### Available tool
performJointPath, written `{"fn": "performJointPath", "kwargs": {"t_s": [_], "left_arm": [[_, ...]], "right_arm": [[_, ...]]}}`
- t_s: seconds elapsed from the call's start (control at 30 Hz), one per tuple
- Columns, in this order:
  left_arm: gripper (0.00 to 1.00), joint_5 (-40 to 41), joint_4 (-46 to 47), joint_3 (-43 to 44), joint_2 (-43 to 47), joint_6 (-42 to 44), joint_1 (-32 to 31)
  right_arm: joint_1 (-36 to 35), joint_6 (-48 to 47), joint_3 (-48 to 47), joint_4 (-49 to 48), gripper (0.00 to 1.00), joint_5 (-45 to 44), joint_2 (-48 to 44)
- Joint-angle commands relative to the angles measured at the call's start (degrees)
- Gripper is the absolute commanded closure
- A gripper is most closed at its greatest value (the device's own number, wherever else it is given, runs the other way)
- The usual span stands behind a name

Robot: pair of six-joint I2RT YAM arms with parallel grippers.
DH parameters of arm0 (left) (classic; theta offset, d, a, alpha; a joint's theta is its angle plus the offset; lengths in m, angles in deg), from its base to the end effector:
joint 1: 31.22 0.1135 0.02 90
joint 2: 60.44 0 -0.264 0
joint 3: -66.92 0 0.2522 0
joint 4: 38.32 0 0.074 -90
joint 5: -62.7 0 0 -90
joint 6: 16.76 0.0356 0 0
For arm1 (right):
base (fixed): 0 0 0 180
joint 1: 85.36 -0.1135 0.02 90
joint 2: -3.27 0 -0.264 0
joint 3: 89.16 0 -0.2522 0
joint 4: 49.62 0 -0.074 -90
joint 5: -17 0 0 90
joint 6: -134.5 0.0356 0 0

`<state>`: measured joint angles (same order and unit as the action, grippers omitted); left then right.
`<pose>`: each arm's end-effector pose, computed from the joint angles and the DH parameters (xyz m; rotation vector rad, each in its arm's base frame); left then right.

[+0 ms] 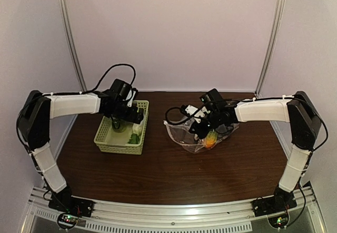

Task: Open the zip-top bag and remove the fake food
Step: Adjust the zipper food storage bag at the center of the board.

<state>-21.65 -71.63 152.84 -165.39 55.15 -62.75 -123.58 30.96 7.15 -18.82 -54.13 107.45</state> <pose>0.3371 -0.2027 0.1997 0.2502 2.4820 -0.2452 0.2979 0.2493 0.1971 -1.2164 2.1747 0.5906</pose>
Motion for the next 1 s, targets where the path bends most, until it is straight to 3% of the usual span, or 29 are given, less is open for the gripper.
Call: {"fn": "performJointPath", "kwargs": {"t_s": [0.0,0.3,0.43,0.57,0.63,0.7,0.87,0.97], "left_arm": [[0.03,0.6,7.8,-1.8,13.6,6.1,-2.7],[0.03,0.6,14.2,-7.1,23.6,11.2,-7.5],[0.03,10.6,17.3,-9.7,26.2,12.8,-11.7],[0.03,28.7,12.0,-8.2,21.2,8.3,-11.7],[0.03,29.2,9.4,-5.7,16.5,10.6,-11.7],[0.03,31.3,10.7,-5.8,15.0,7.0,-11.7],[0.03,18.0,17.4,-6.3,21.6,6.5,-11.7],[0.12,9.7,18.3,-5.0,25.3,6.0,-12.6]], "right_arm": [[0.2,-1.5,-2.0,2.0,1.00,-2.3,-4.4],[0.8,-7.7,-7.8,8.2,1.00,-11.7,-16.6],[0.8,-10.5,-9.9,11.4,1.00,-14.5,-21.0],[0.8,-11.4,-10.4,12.5,1.00,-16.1,-23.2],[0.8,-11.3,-10.1,12.6,1.00,-16.6,-23.2],[0.8,-11.1,-10.1,13.4,1.00,-16.5,-22.5],[0.8,-11.2,-15.3,17.6,1.00,-16.4,-20.0],[0.8,-10.5,-19.6,19.5,1.00,-15.8,-18.7]]}}
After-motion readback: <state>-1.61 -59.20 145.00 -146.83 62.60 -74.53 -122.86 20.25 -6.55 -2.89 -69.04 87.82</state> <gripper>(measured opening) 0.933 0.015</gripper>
